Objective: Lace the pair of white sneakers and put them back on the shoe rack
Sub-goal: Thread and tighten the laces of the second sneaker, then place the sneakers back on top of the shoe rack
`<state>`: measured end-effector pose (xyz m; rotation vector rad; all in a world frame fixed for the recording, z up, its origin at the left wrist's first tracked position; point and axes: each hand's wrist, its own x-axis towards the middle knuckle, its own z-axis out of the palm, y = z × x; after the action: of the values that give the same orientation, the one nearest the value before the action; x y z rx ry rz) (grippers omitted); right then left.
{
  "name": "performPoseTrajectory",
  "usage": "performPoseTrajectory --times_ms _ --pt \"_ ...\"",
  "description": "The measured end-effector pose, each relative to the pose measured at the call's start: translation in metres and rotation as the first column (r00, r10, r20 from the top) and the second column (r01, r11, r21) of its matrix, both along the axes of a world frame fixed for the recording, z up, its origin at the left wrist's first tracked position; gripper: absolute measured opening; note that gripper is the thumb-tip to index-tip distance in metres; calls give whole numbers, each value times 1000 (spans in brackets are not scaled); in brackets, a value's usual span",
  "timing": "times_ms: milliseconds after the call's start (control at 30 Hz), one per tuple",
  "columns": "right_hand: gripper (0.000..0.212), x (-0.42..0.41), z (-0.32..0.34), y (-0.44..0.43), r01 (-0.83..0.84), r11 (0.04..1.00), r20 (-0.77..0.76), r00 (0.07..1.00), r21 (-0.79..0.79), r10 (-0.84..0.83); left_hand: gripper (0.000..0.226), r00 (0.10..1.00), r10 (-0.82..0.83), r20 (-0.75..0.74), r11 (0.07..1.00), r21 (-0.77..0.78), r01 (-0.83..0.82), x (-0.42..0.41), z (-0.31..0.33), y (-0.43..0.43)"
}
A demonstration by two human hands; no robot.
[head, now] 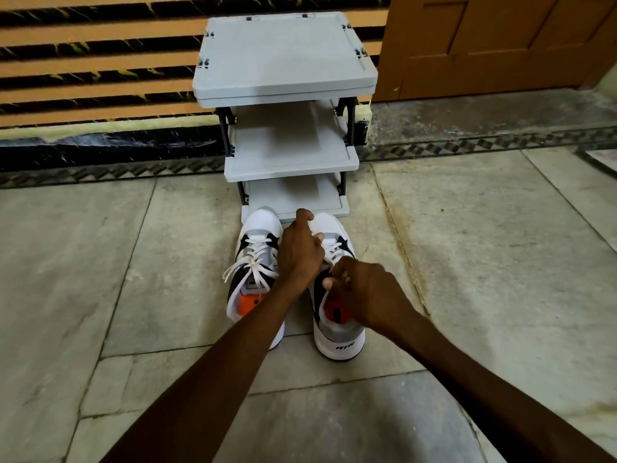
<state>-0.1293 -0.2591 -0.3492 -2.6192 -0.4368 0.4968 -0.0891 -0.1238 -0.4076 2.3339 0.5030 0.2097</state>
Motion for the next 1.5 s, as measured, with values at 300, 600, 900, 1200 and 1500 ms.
performPoseTrajectory --times_ms 300,600,900,1200,1500 --pt "38 -29 4 -12 -333 934 47 939 -131 341 14 975 -202 -87 868 445 220 -96 17 26" --pt "49 -60 -21 -20 -272 889 307 867 -369 392 60 921 -173 -349 719 595 360 -154 18 53" --pt "36 -58 -25 10 -241 873 409 809 -425 423 44 964 -205 -167 873 415 257 -154 34 45" --pt "37 -22 114 10 -387 884 484 740 -262 467 43 958 -255 -135 795 535 287 -132 160 46" --pt "32 -15 241 5 -465 885 493 773 15 399 34 938 -343 -50 718 630 296 -153 305 48"
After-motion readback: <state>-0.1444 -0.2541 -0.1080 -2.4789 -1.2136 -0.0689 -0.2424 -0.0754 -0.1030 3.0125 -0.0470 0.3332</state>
